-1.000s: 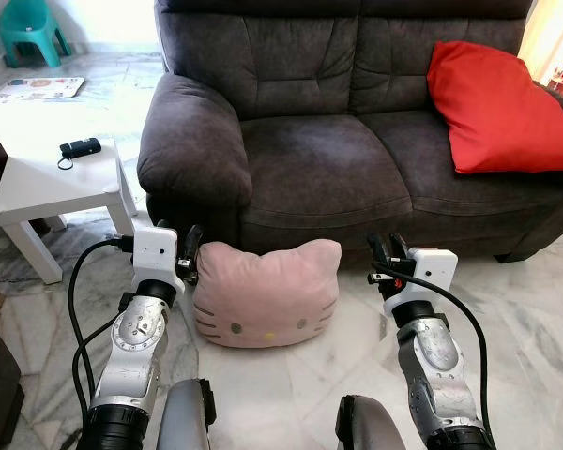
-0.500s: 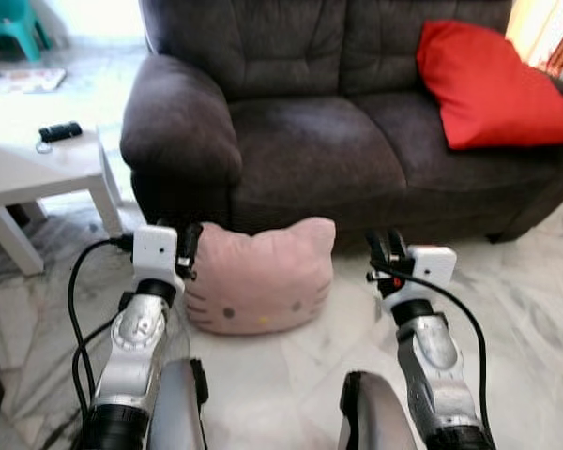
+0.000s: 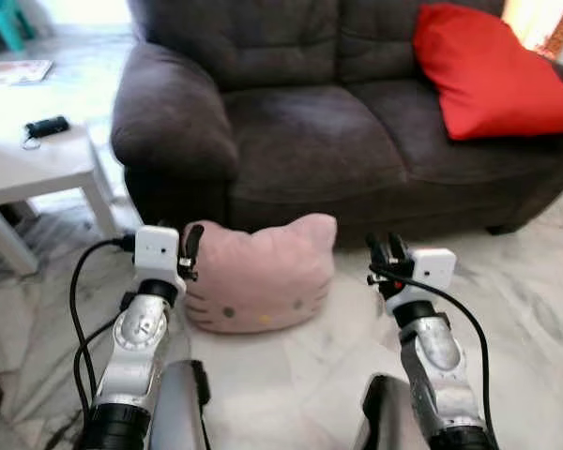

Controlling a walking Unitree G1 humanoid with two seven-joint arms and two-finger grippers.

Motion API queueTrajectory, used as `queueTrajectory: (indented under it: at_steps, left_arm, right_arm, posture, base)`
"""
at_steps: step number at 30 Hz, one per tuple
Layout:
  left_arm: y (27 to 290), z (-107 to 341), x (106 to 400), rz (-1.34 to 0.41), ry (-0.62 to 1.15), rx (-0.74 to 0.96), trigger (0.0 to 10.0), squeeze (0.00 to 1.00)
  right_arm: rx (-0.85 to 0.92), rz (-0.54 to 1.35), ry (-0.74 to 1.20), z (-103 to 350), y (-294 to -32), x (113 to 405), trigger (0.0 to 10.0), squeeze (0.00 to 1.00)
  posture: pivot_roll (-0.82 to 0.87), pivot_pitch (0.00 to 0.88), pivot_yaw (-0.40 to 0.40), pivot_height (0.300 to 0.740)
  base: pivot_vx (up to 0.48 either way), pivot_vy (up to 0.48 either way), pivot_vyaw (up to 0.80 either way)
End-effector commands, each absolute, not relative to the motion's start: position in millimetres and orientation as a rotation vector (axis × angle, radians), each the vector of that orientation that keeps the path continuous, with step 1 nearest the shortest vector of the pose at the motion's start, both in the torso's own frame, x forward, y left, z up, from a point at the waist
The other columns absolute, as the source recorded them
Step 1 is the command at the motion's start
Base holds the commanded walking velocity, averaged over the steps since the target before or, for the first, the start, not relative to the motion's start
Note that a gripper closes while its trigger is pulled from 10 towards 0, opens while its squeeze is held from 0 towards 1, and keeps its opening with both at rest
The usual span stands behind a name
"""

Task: Move the pillow to the sofa from floor

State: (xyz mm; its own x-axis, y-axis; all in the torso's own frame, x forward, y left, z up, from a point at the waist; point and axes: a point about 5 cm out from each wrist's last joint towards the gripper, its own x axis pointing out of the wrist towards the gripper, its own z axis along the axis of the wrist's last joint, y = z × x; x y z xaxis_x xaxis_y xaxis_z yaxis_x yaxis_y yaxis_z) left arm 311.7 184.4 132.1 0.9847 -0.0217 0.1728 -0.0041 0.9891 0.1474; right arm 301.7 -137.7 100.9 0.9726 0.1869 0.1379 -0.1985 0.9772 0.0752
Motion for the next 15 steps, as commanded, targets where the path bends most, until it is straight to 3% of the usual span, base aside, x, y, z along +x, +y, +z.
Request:
queueTrajectory:
  at_steps: [1, 12, 15]
  left_arm:
    - [176.5, 130.6, 313.5, -0.03, -0.162, 0.137, 10.0, 0.0]
    - [176.7, 130.1, 313.3, -0.033, -0.159, 0.136, 10.0, 0.0]
    - [176.6, 130.1, 313.3, -0.033, -0.158, 0.136, 10.0, 0.0]
  right_arm:
    - [0.077, 0.169, -0.128, 100.4, -148.3, 301.3, 10.0, 0.0]
    - [0.062, 0.191, -0.122, 99.6, -145.9, 300.5, 10.0, 0.0]
    - [0.055, 0.203, -0.126, 99.9, -144.5, 299.8, 10.0, 0.0]
  posture:
    - [0.05, 0.0, -0.059, 0.462]
    - [0.05, 0.0, -0.058, 0.462]
    - [0.05, 0.0, -0.058, 0.462]
  base:
    - [0.304, 0.0, 0.0]
    - [0.301, 0.0, 0.0]
    - [0.3, 0.0, 0.63]
